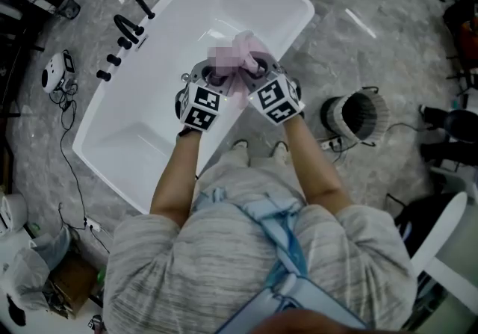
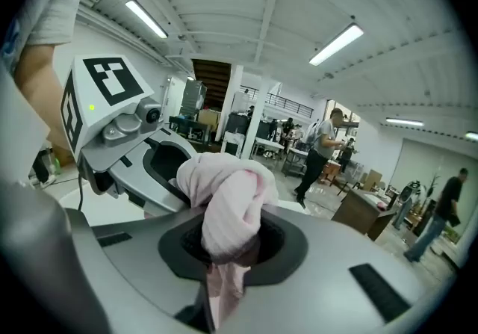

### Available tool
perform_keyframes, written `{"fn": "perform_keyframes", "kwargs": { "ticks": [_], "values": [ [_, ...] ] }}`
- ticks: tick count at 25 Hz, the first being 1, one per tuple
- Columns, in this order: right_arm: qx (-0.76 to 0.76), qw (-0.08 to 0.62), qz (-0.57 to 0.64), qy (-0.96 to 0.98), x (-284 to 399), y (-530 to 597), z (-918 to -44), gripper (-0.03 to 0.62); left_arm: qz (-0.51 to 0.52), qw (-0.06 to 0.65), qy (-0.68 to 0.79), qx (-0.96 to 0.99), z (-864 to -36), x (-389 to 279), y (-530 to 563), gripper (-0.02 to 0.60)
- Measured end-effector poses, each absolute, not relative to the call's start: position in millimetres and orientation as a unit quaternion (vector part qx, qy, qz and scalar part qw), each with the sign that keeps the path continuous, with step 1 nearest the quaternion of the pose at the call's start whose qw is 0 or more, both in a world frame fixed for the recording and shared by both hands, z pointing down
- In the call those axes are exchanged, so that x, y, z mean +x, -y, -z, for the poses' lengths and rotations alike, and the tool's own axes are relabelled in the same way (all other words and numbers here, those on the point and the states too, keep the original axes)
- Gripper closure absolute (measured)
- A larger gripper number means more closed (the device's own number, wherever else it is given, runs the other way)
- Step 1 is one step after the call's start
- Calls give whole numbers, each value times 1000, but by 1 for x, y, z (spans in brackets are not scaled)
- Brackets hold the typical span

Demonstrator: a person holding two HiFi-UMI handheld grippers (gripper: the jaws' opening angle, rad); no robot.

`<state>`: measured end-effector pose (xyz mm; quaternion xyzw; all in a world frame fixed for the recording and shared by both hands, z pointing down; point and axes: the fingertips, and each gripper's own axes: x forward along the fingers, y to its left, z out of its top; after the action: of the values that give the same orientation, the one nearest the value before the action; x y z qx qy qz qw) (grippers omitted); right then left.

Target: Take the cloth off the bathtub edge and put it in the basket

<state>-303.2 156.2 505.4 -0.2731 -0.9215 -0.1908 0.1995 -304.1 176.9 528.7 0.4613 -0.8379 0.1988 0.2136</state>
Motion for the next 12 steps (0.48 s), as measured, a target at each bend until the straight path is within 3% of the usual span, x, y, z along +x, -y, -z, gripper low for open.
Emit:
{"fn": "perform_keyframes", "kwargs": {
  "ticks": [12],
  "values": [
    [-188, 24, 97, 977, -306, -130, -360, 542, -163, 48, 880, 443, -384, -316, -156, 447]
  ]
}}
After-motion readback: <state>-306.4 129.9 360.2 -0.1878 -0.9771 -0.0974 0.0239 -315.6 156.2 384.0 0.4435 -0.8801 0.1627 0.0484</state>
